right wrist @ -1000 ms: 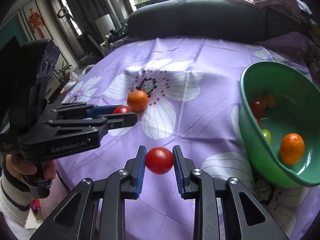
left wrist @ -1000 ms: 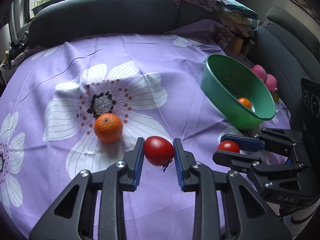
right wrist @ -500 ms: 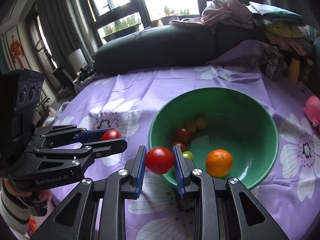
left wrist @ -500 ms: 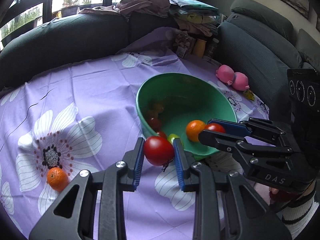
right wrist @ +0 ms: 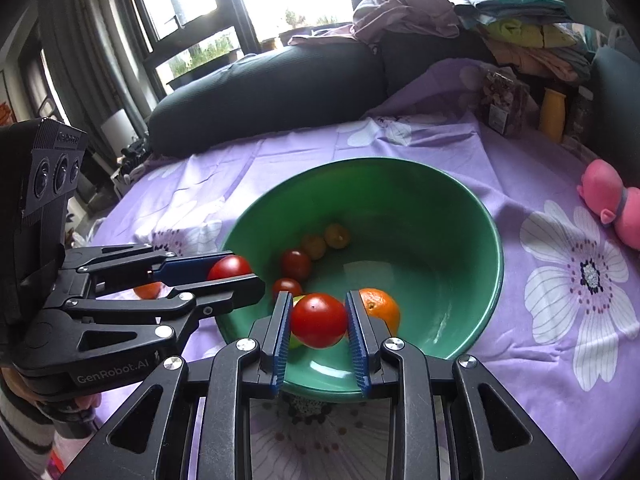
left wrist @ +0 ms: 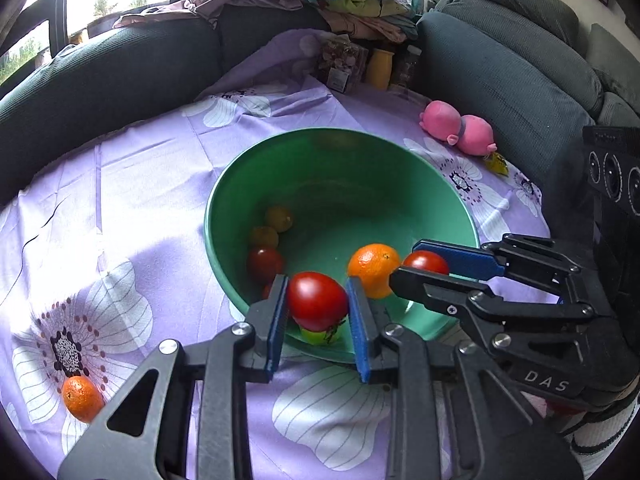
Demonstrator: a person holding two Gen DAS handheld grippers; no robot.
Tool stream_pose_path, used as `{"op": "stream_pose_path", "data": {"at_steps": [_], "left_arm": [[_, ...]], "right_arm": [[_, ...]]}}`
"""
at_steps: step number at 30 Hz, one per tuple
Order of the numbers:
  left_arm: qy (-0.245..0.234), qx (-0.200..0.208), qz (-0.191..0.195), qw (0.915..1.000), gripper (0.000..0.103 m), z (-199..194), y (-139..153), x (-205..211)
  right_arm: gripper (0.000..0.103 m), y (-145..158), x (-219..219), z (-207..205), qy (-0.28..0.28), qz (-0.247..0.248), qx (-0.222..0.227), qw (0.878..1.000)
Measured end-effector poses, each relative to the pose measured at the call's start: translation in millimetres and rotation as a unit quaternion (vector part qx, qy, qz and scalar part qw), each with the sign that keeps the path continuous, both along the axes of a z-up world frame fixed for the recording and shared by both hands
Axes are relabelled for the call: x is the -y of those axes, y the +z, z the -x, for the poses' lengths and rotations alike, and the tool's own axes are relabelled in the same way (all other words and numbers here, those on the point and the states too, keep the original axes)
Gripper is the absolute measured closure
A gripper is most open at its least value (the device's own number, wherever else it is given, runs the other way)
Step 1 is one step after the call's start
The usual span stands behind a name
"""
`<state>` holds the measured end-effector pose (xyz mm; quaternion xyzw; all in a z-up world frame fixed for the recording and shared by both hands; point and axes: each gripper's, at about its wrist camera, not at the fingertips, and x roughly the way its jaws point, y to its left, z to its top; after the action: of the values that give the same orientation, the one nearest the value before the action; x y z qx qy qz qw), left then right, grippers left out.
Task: Organize fruits
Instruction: 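Lower both tomatoes into the green bowl and open both grippers, then move the left gripper toward the last mandarin orange on the cloth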
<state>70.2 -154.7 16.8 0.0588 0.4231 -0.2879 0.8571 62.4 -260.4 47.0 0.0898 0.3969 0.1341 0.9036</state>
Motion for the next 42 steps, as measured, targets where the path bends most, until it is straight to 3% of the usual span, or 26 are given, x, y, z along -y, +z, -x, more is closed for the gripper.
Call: {"op": "stream_pose_path", "data": {"at_steps": [14,16,18,22,27,35,37,39,42], "left_arm": [[0.006,-0.001,-0.015,0.9999,0.074,-1,-5,1],[0.005,0.001,-0.013,0.9999,0.069,1,-2,0],[0.004,0.007,-0.012,0.9999,0.056,4,1,-2],[0.010,0.020,-0.017,0.9996,0.048,10,7,-6],[0.027,0.031,-0.018,0.9990,0.027,19,14,-17],[0.081,0.026,-0.021,0.9962,0.014,34,17,-50],[0.094,0.020,-0.021,0.9952,0.012,37,15,-61],[0.109,0.014,-0.025,0.9936,0.004,39,12,-71],[0.134,0.007,-0.024,0.9906,0.002,44,7,-88]], "right_arm": [[0.074,-6,3,1,-0.010,0.004,-0.019,1.000],[0.074,-5,4,1,-0.012,0.005,-0.020,1.000],[0.074,-4,4,2,-0.014,0.005,-0.020,1.000],[0.074,-1,4,5,-0.017,0.003,-0.018,1.000],[0.074,7,2,12,-0.016,0.006,-0.009,1.000],[0.055,18,-8,21,-0.008,0.013,-0.003,1.000],[0.052,19,-14,23,0.001,0.019,-0.002,1.000],[0.050,19,-22,26,0.012,0.023,-0.003,1.000],[0.049,20,-36,29,0.037,0.022,-0.003,0.999]]}}
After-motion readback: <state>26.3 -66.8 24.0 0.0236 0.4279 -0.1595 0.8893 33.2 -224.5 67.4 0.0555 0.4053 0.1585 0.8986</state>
